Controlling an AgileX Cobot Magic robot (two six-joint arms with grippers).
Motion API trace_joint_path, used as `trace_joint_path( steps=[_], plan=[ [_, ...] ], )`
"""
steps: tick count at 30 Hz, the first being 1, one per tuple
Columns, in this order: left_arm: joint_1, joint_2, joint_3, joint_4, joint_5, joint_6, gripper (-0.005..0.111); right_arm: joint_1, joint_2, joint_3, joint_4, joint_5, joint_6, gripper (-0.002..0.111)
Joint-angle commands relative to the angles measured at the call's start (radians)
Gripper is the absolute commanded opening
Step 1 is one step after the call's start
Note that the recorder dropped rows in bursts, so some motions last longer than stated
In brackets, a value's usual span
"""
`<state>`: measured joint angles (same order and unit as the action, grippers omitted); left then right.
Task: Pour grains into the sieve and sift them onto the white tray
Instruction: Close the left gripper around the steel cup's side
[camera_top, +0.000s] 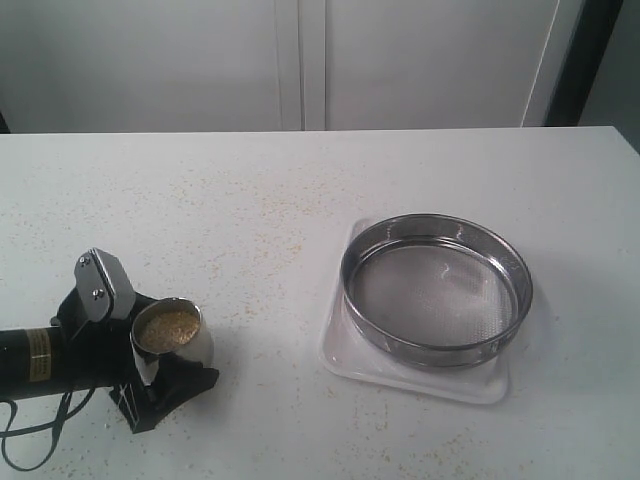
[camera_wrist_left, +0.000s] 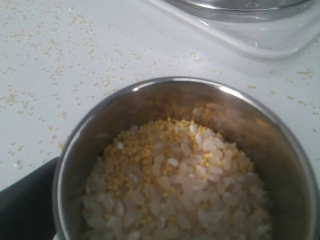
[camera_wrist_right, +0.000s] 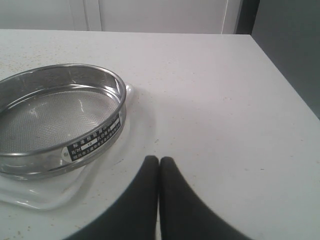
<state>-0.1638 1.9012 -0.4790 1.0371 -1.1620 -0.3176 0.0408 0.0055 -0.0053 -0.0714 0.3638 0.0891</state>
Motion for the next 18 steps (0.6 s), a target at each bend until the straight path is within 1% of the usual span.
trace_joint_path(
  steps=[1,6,8,10,16,18],
  plan=[
    [-0.004,-0.003,-0.001,-0.005,0.004,0.003,0.096,-0.008,-0.006,0.005,-0.004,-0.016,0.003,0.000],
    [-0.004,-0.003,-0.001,-0.005,0.004,0.003,0.096,-0.008,-0.006,0.005,-0.004,-0.016,0.003,0.000],
    [-0.004,-0.003,-0.001,-0.005,0.005,0.003,0.090,-0.008,-0.006,0.005,-0.004,-0.016,0.003,0.000],
    [-0.004,-0.003,-0.001,-0.005,0.005,0.003,0.078,-0.008,-0.006,0.005,-0.004,-0.016,0.003,0.000],
    [-0.004,-0.003,-0.001,-0.005,0.001,0.003,0.029,-0.008,-0.006,0.005,-0.004,-0.016,0.003,0.000],
    [-0.004,-0.003,-0.001,-0.005,0.001,0.003,0.015,-0.008,-0.006,0.005,-0.004,-0.016,0.003,0.000]
  ],
)
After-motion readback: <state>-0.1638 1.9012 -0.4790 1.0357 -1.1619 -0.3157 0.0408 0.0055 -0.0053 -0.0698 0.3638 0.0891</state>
